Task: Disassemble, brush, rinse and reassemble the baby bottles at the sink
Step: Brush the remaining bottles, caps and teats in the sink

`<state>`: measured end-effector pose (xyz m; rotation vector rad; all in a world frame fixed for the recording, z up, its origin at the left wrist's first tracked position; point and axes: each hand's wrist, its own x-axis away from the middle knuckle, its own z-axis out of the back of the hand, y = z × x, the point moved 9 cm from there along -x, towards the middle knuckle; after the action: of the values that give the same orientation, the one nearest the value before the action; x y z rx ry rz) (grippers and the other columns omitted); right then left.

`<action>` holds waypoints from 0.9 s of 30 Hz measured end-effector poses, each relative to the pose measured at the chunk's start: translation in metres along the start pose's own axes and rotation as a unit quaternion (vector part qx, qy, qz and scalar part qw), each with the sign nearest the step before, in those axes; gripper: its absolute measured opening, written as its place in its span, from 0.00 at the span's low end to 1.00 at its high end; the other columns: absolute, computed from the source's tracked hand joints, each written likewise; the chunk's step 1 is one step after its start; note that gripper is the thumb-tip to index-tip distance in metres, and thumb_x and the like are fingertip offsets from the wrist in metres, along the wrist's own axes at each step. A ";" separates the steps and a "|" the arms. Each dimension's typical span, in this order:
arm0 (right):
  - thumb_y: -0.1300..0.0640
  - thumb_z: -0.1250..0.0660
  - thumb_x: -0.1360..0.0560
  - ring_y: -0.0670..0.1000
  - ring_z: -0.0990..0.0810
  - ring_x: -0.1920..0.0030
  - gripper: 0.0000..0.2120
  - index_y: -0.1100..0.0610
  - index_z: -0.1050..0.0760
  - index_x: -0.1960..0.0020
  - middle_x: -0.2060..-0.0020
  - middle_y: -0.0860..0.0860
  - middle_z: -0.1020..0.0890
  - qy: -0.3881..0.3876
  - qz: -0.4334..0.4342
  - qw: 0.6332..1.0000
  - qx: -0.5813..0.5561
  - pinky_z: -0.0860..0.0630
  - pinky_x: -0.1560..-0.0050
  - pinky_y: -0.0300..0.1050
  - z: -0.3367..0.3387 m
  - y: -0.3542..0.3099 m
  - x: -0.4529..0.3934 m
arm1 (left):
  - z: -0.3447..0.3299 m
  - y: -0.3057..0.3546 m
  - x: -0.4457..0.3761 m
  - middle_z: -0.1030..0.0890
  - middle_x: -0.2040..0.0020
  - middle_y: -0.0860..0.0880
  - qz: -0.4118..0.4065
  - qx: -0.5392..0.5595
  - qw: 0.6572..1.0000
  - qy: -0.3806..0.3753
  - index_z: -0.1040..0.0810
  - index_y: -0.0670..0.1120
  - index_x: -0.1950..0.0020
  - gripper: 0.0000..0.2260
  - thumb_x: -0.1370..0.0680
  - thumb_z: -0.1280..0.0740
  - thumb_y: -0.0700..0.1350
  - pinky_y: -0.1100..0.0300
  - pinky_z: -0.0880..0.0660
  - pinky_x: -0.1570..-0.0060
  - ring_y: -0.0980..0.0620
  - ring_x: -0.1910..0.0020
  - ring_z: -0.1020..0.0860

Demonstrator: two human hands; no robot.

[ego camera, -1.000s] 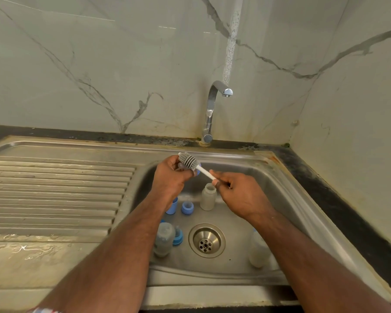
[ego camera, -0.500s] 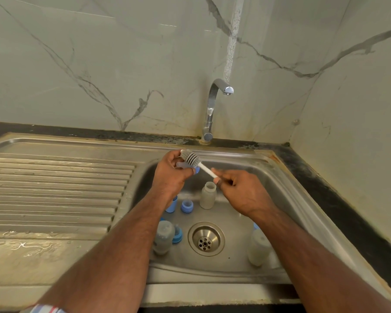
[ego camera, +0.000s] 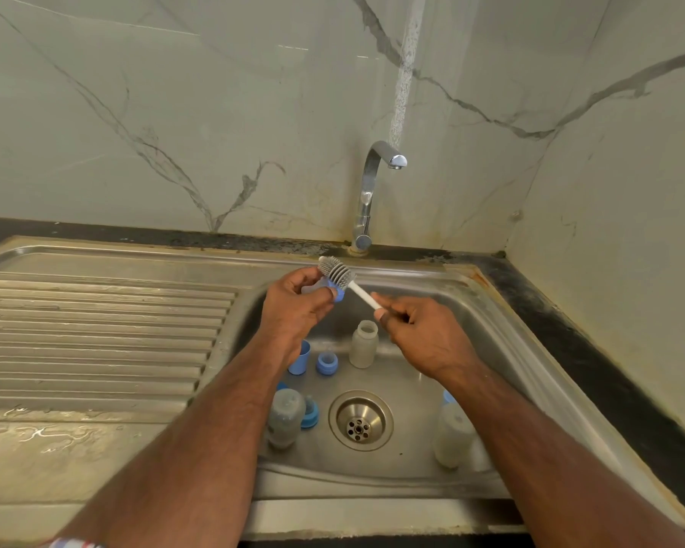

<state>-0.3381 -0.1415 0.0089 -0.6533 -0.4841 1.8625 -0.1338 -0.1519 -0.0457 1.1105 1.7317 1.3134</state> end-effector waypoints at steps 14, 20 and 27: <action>0.48 0.38 0.17 0.39 0.29 0.67 0.18 0.44 0.28 0.28 0.61 0.39 0.25 0.016 0.000 1.000 0.018 0.37 0.66 0.29 0.004 -0.002 -0.003 | -0.007 -0.002 0.006 0.17 0.41 0.42 0.035 0.068 0.997 -0.024 0.18 0.47 0.44 0.13 0.24 0.27 0.33 0.58 0.17 0.52 0.46 0.43 0.16; 0.48 0.40 0.17 0.42 0.26 0.65 0.18 0.48 0.27 0.28 0.65 0.42 0.25 0.020 -0.030 0.999 0.015 0.34 0.66 0.33 0.009 0.009 -0.004 | 0.002 -0.002 0.005 0.17 0.41 0.40 0.035 0.100 0.994 0.016 0.18 0.42 0.42 0.11 0.24 0.26 0.36 0.54 0.17 0.48 0.44 0.44 0.16; 0.49 0.38 0.17 0.39 0.28 0.64 0.19 0.46 0.28 0.27 0.61 0.38 0.26 0.006 0.000 1.000 -0.019 0.35 0.63 0.29 0.003 -0.005 0.001 | -0.008 0.001 0.006 0.17 0.39 0.40 0.044 0.154 0.987 -0.028 0.18 0.47 0.43 0.14 0.23 0.30 0.31 0.59 0.17 0.51 0.44 0.41 0.17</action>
<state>-0.3369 -0.1393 0.0140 -0.6884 -0.5121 1.8520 -0.1431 -0.1491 -0.0428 1.3975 1.9042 1.0764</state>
